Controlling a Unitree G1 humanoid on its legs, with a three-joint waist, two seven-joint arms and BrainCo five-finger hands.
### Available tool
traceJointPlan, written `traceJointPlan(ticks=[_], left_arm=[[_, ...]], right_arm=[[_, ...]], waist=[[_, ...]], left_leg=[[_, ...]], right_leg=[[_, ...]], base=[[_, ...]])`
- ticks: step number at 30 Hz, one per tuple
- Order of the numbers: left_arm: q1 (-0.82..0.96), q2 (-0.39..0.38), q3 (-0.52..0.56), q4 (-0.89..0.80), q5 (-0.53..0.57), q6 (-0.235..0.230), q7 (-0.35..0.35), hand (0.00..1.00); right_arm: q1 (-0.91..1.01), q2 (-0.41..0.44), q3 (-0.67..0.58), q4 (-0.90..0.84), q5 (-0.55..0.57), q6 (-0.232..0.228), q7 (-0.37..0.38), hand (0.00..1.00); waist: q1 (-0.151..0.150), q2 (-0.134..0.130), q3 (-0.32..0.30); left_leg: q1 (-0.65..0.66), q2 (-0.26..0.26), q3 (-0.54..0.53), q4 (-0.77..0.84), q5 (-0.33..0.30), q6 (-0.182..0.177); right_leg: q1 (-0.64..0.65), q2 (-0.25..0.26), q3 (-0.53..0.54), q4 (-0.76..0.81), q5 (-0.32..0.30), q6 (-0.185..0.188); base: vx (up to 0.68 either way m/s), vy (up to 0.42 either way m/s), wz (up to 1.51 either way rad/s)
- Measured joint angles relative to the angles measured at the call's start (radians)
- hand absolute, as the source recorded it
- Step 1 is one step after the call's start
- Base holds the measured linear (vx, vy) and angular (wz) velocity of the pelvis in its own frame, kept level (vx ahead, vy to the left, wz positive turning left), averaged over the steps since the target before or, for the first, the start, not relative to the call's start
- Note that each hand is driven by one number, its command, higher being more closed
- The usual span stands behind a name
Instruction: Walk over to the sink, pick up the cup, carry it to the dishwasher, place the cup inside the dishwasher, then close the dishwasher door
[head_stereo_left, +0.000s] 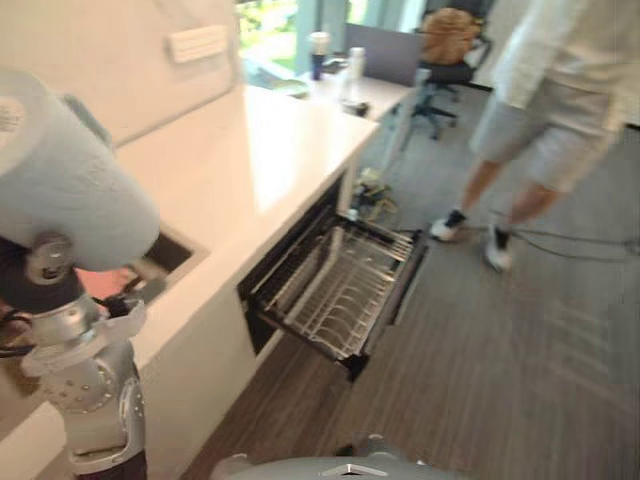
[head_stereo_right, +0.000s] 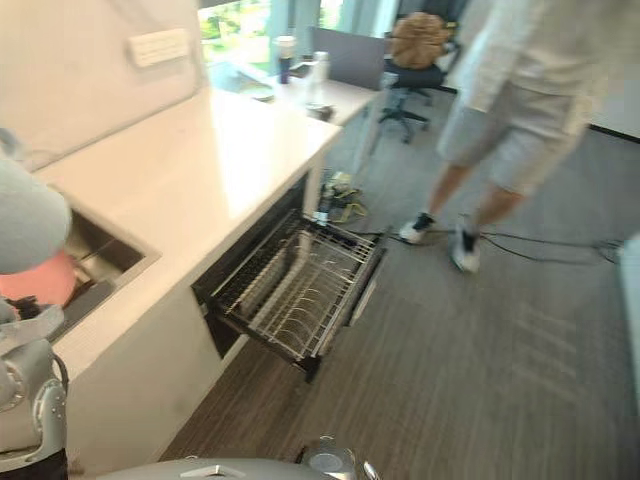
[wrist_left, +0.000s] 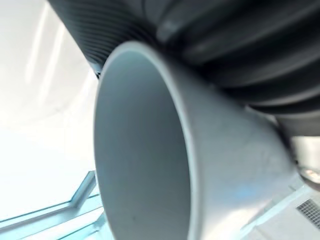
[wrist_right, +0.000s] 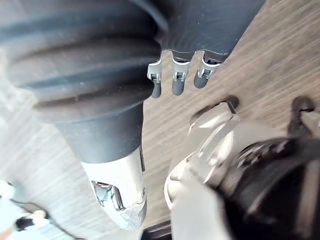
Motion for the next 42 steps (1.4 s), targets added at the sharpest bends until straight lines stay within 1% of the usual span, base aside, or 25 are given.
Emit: traceJointPlan(ticks=[1,2,3,4,5,6,7,9,12,15,17,18,19,21,22,23,24,25,26,27,30,33,35,37,42], left_arm=[[0.003,0.01,0.012,0.001,-0.009,0.001,0.0,1.0],[0.009,0.034,0.035,0.001,-0.033,0.0,0.0,1.0],[0.014,0.054,0.046,0.012,-0.053,-0.006,-0.002,1.0],[0.02,0.034,0.035,0.018,-0.064,-0.007,-0.002,1.0],[0.019,0.031,0.022,0.02,-0.079,0.002,-0.014,1.0],[0.012,0.031,0.015,0.02,-0.08,0.001,-0.022,1.0],[0.004,0.027,-0.002,0.025,-0.08,0.002,-0.022,1.0],[-0.003,0.016,-0.047,0.054,-0.078,0.002,-0.018,1.0],[0.0,-0.001,-0.105,0.058,-0.056,0.003,0.01,1.0],[0.015,-0.044,-0.142,0.056,-0.036,0.001,0.058,1.0],[0.046,-0.069,-0.15,0.055,-0.026,0.002,0.079,1.0],[0.064,-0.076,-0.16,0.055,-0.018,0.002,0.082,1.0],[0.08,-0.082,-0.172,0.056,-0.019,0.004,0.079,1.0],[0.083,-0.087,-0.178,0.056,-0.019,0.009,0.073,1.0],[0.088,-0.09,-0.178,0.054,-0.019,0.009,0.071,1.0],[0.099,-0.09,-0.186,0.051,-0.02,0.009,0.06,1.0],[0.101,-0.09,-0.209,0.048,-0.021,0.006,0.037,1.0],[0.101,-0.091,-0.22,0.047,-0.022,0.003,0.023,1.0],[0.101,-0.092,-0.249,0.044,-0.032,-0.002,-0.016,1.0],[0.105,-0.094,-0.255,0.044,-0.047,-0.003,-0.048,1.0],[0.11,-0.086,-0.252,0.042,-0.14,-0.005,-0.129,1.0],[0.113,-0.078,-0.272,0.042,-0.191,0.001,-0.184,1.0],[0.121,-0.079,-0.291,0.042,-0.197,0.013,-0.212,1.0],[0.128,-0.079,-0.325,0.042,-0.197,0.024,-0.254,1.0],[0.123,-0.078,-0.397,0.042,-0.216,0.034,-0.313,1.0]], right_arm=[[0.001,-0.002,-0.002,-0.011,0.0,-0.014,-0.004,0.0],[0.012,-0.003,-0.004,-0.04,0.0,-0.034,-0.005,0.0],[0.027,-0.011,-0.005,-0.053,0.0,-0.05,-0.006,0.0],[0.026,-0.033,-0.007,-0.067,0.0,-0.061,-0.006,0.0],[0.031,-0.054,-0.028,-0.119,0.0,-0.091,-0.003,0.0],[0.024,-0.068,-0.053,-0.156,0.0,-0.114,-0.003,0.0],[0.02,-0.074,-0.077,-0.199,0.0,-0.132,-0.003,0.0],[0.034,-0.065,-0.079,-0.369,-0.003,-0.157,-0.006,0.0],[0.046,-0.031,-0.067,-0.529,-0.022,-0.16,-0.024,0.0],[0.04,0.005,-0.056,-0.724,-0.025,-0.135,-0.058,0.0],[0.03,0.005,-0.029,-0.861,-0.049,-0.11,-0.076,0.0],[0.019,0.007,-0.025,-0.924,-0.061,-0.1,-0.089,0.0],[0.009,0.006,-0.027,-0.955,-0.06,-0.096,-0.093,0.0],[-0.004,0.003,-0.035,-1.018,-0.059,-0.097,-0.092,0.0],[-0.004,0.002,-0.037,-1.039,-0.057,-0.097,-0.091,0.0],[-0.006,0.002,-0.046,-1.084,-0.053,-0.108,-0.085,0.0],[-0.015,-0.002,-0.057,-1.128,-0.043,-0.131,-0.076,0.0],[-0.019,-0.004,-0.067,-1.148,-0.04,-0.139,-0.066,0.0],[-0.032,-0.023,-0.08,-1.192,-0.034,-0.149,-0.058,0.0],[-0.04,-0.038,-0.083,-1.215,-0.017,-0.158,-0.051,0.0],[-0.046,-0.035,-0.087,-1.273,0.006,-0.17,-0.046,0.0],[-0.052,-0.022,-0.062,-1.295,0.031,-0.165,-0.044,0.0],[-0.068,-0.008,-0.031,-1.295,0.031,-0.156,-0.041,0.0],[-0.079,0.009,0.028,-1.308,0.029,-0.136,-0.019,0.0],[-0.092,0.008,0.105,-1.369,0.03,-0.119,0.013,0.0]], waist=[[0.002,-0.005,-0.001],[0.006,-0.035,-0.007],[0.018,-0.073,-0.02],[0.022,-0.038,-0.02],[0.024,-0.007,-0.025],[0.022,0.008,-0.02],[0.016,0.02,-0.013],[-0.006,0.017,-0.001],[-0.008,-0.005,0.006],[-0.007,-0.006,0.005],[-0.015,0.003,0.001],[-0.017,0.005,-0.001],[-0.025,0.007,-0.001],[-0.032,0.031,0.008],[-0.032,0.031,0.009],[-0.029,0.036,0.004],[-0.032,0.037,0.001],[-0.035,0.038,0.001],[-0.042,0.053,-0.007],[-0.044,0.059,-0.014],[-0.067,0.048,-0.031],[-0.064,0.026,-0.03],[-0.062,0.02,-0.03],[-0.059,0.019,-0.031],[-0.057,0.019,-0.032]], left_leg=[[0.008,0.001,0.001,-0.001,-0.003,-0.015],[0.027,-0.009,0.008,0.005,-0.011,-0.054],[0.053,-0.015,0.012,0.013,-0.021,-0.085],[0.057,0.006,-0.015,0.013,-0.023,-0.097],[0.054,0.023,-0.046,0.0,-0.014,-0.111],[0.057,0.029,-0.059,-0.014,-0.009,-0.127],[0.058,0.035,-0.063,-0.022,-0.007,-0.13],[0.077,0.035,-0.093,-0.03,-0.005,-0.133],[0.067,0.042,-0.145,-0.027,-0.018,-0.127],[0.034,0.057,-0.186,-0.031,-0.022,-0.119],[0.019,0.072,-0.2,-0.027,-0.022,-0.111],[-0.002,0.082,-0.205,0.015,-0.015,-0.082],[-0.061,0.096,-0.213,0.122,0.008,-0.047],[-0.148,0.132,-0.24,0.29,0.041,-0.014],[-0.16,0.135,-0.25,0.321,0.042,-0.018],[-0.155,0.117,-0.243,0.294,0.02,-0.037],[-0.159,0.083,-0.218,0.218,0.019,-0.028],[-0.164,0.063,-0.205,0.17,0.031,-0.015],[-0.178,0.031,-0.193,0.061,0.143,0.003],[-0.176,0.018,-0.186,0.017,0.186,-0.049],[-0.126,-0.029,-0.188,-0.093,0.196,-0.062],[-0.112,-0.051,-0.187,-0.14,0.201,-0.065],[-0.089,-0.058,-0.188,-0.156,0.201,-0.064],[-0.086,-0.068,-0.188,-0.173,0.202,-0.063],[-0.086,-0.068,-0.17,-0.207,0.217,-0.066]], right_leg=[[-0.007,-0.013,-0.001,-0.033,0.035,0.001],[-0.005,-0.05,0.004,-0.11,0.147,-0.007],[0.004,-0.073,0.012,-0.136,0.267,0.036],[0.01,-0.042,0.005,-0.13,0.28,0.019],[0.008,-0.009,0.002,-0.143,0.272,0.011],[0.008,0.006,0.004,-0.155,0.262,0.012],[0.008,0.012,0.004,-0.148,0.251,0.012],[0.009,-0.006,0.004,-0.062,0.185,0.026],[0.007,-0.022,0.0,-0.004,0.127,0.04],[-0.017,-0.021,-0.003,0.05,0.067,0.045],[-0.033,-0.019,-0.009,0.082,0.019,0.047],[-0.03,-0.016,-0.018,0.087,-0.004,0.042],[-0.022,-0.011,-0.018,0.068,-0.008,0.039],[0.029,0.01,-0.012,0.009,0.007,0.016],[0.047,0.012,-0.011,-0.01,0.009,0.016],[0.078,0.007,-0.005,-0.036,0.025,0.032],[0.096,-0.014,0.0,-0.049,0.032,0.043],[0.097,-0.025,0.004,-0.052,0.035,0.048],[0.093,-0.03,0.013,-0.057,0.044,0.066],[0.091,-0.027,0.034,-0.063,0.051,0.08],[0.094,-0.04,0.046,-0.113,0.083,0.113],[0.112,-0.041,0.05,-0.17,0.12,0.124],[0.144,-0.038,0.051,-0.208,0.139,0.13],[0.166,-0.034,0.05,-0.247,0.155,0.138],[0.167,-0.014,0.055,-0.306,0.192,0.136]], base=[[0.24,-0.108,-0.63],[0.28,-0.147,-0.47],[0.29,-0.158,-0.48],[0.27,-0.122,-0.35],[0.19,-0.062,-0.25],[0.19,-0.066,-0.13],[0.15,-0.074,0.05],[0.09,-0.052,0.27],[0.01,-0.047,0.44],[0.0,-0.086,0.39],[0.06,-0.11,0.28],[0.08,-0.128,0.34],[0.1,-0.143,0.37],[0.09,-0.127,0.29],[0.12,-0.056,0.01],[0.19,0.037,-0.18],[0.18,0.055,-0.21],[0.17,0.088,-0.16],[0.14,0.112,-0.27],[0.15,0.107,-0.27],[0.11,0.139,-0.05],[0.01,0.122,0.07],[0.0,0.062,0.06],[-0.05,0.038,0.05],[-0.03,0.002,-0.07]])
